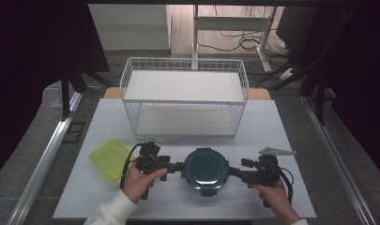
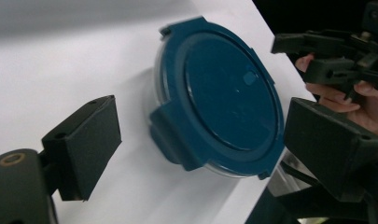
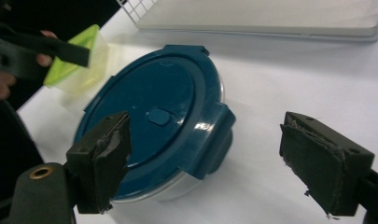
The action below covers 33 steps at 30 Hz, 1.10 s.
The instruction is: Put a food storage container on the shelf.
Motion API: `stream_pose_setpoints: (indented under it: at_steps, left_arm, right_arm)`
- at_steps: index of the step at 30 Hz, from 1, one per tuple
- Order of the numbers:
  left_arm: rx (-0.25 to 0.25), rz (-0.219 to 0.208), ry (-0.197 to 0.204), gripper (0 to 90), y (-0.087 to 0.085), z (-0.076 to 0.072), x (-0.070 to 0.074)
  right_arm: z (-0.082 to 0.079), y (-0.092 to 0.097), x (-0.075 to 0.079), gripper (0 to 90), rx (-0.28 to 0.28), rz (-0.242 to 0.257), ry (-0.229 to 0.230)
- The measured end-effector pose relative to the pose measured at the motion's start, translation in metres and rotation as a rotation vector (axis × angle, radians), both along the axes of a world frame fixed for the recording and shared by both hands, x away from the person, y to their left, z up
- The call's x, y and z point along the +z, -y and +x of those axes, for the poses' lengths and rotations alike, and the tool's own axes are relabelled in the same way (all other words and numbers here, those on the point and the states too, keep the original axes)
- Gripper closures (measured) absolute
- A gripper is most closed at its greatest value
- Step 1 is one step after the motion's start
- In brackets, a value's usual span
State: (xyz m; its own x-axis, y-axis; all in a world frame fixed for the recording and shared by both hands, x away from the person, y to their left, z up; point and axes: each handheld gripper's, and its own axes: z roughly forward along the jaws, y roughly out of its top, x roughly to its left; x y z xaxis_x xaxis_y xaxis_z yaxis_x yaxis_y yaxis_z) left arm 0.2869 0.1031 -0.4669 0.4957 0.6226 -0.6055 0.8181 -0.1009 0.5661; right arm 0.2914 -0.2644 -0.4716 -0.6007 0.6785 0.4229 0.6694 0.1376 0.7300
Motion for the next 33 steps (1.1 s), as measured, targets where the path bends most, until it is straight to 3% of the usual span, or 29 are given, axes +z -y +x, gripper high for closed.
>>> stream_pose_setpoints:
  at_steps: [8,12,14,25,33]
  left_arm:
    - [-0.015,-0.042,-0.066,8.9,0.011,0.003,-0.015]
    - [-0.007,-0.052,-0.071,8.6,0.013,0.003,-0.016]
    - [-0.011,-0.090,-0.097,8.5,0.013,0.003,-0.019]
    - [-0.016,-0.064,-0.115,8.4,0.023,0.001,-0.030]
    - [-0.006,-0.083,-0.141,8.5,0.023,0.004,-0.037]
  right_arm:
    - [0.011,-0.005,-0.006,14.1,0.012,0.055,-0.089]
    - [0.015,-0.008,-0.009,13.1,0.019,0.073,-0.127]
    - [0.019,-0.012,-0.013,12.4,0.022,0.081,-0.155]
    - [0.025,-0.023,-0.023,11.0,0.035,0.063,-0.218]
    - [0.025,-0.029,-0.029,9.9,0.053,0.049,-0.252]
